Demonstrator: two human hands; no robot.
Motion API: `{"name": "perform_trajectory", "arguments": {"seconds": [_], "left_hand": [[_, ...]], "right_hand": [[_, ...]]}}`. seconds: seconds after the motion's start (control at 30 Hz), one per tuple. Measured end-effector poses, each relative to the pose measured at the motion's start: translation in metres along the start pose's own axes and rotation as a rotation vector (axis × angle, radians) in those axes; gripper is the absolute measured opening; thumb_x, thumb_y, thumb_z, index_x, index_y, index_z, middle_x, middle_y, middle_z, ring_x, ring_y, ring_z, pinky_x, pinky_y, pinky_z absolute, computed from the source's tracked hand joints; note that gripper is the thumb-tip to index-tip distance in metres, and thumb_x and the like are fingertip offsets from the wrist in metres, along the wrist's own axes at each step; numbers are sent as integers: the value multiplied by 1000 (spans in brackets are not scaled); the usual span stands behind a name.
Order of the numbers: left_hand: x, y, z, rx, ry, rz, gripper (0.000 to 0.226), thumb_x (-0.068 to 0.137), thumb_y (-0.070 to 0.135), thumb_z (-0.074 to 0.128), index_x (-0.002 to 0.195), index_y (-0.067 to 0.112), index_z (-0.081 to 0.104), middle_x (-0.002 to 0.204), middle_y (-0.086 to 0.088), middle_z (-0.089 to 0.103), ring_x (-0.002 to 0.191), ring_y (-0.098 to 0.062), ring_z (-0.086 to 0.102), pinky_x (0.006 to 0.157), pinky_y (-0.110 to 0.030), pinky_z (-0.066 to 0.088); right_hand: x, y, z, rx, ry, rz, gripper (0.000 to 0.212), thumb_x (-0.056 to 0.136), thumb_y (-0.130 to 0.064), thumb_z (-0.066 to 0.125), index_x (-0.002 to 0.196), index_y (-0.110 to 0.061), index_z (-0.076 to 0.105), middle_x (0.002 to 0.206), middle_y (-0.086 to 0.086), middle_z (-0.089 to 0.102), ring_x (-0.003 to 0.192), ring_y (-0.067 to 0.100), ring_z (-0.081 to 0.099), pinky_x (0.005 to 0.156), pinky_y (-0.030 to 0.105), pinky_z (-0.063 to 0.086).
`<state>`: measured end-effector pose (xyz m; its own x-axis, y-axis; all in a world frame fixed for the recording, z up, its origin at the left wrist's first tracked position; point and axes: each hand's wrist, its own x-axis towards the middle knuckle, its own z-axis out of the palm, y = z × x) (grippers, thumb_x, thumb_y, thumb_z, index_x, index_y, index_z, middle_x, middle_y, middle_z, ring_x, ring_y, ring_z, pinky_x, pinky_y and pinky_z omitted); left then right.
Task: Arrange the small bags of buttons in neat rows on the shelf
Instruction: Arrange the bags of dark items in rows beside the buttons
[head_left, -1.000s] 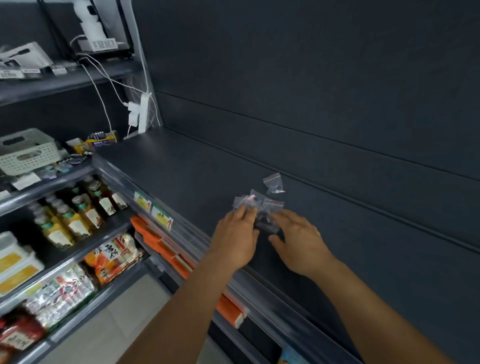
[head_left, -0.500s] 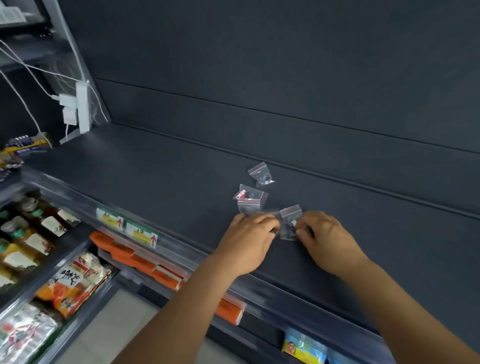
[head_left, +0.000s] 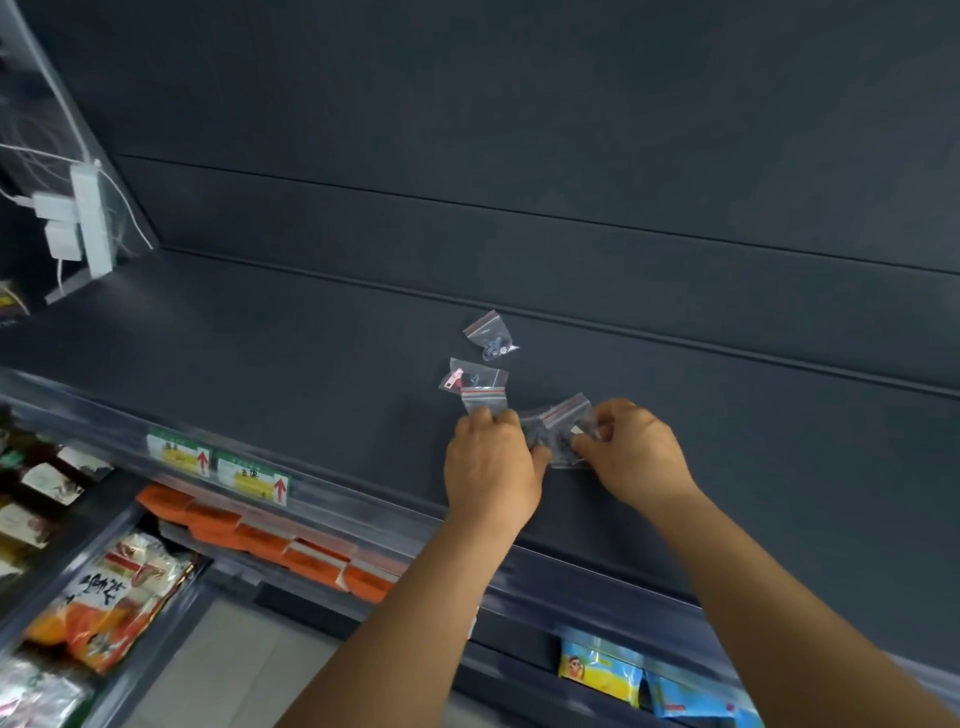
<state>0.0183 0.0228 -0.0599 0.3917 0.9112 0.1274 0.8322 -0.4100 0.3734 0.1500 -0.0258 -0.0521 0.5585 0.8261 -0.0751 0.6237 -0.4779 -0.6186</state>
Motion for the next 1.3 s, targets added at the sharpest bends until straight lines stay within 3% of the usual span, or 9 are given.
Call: {"name": "perform_trajectory", "arguments": {"seconds": [0.1,0.3,0.43,0.5,0.6,0.77,1.0,1.17,1.3], "left_hand": [[-1,5,1,-137,21,-16,29,90,30,59,116,16,56,113,-3,59,109,-23,51,83,-33,45],[1,12,2,-378,84,-33,40,89,20,59,127,14,49,97,5,65,100,-17,58,80,-24,41],[1,34,-2,-688,56,-59,48,86,13,63,131,13,48,71,11,58,67,4,56,66,-2,37],[0,53,-1,-810,-4,-63,47,83,11,65,129,15,53,68,12,53,61,2,54,61,-4,40],[-8,85,4,-947,-93,-53,30,78,6,68,106,17,66,67,14,56,54,4,53,53,-6,39],[-39,150,17,-1065,-289,-18,29,74,5,71,87,27,57,77,12,67,58,6,56,49,-7,42],[-118,274,35,-1117,-523,75,44,77,-2,70,108,23,50,86,-1,69,70,-12,60,73,-32,54],[-188,363,55,-1121,-669,210,45,76,-2,72,112,18,54,96,-8,69,76,-12,64,71,-24,55],[-239,425,76,-1089,-800,246,51,83,14,70,129,12,49,110,-8,65,95,-18,64,89,-33,52]], "right_hand": [[-3,5,-1,52,45,-27,6,83,-20,64,84,-16,59,72,-7,58,73,16,55,54,22,38],[-8,19,-10,244,149,13,20,84,-25,63,70,-24,50,66,-8,60,59,5,52,44,11,35],[-15,27,-24,469,206,65,14,84,-25,64,74,-24,54,71,-5,65,65,15,61,55,23,45],[-20,32,-35,541,258,67,10,83,-23,64,77,-24,56,73,-2,67,65,16,62,62,31,52],[-31,47,-58,579,289,86,4,83,-22,62,79,-21,62,75,2,69,66,18,63,71,40,56],[-66,99,-108,627,365,139,7,83,-19,62,76,-20,64,74,-1,70,75,23,67,76,47,56],[-143,195,-194,713,507,180,7,82,-17,67,80,-22,63,70,-4,69,67,15,64,72,42,56],[-212,269,-257,686,502,215,10,79,-18,71,86,-24,72,73,-6,73,63,9,66,59,31,53],[-263,325,-300,718,631,282,13,78,-14,73,74,-26,71,68,-4,72,65,15,67,61,33,56]]}}
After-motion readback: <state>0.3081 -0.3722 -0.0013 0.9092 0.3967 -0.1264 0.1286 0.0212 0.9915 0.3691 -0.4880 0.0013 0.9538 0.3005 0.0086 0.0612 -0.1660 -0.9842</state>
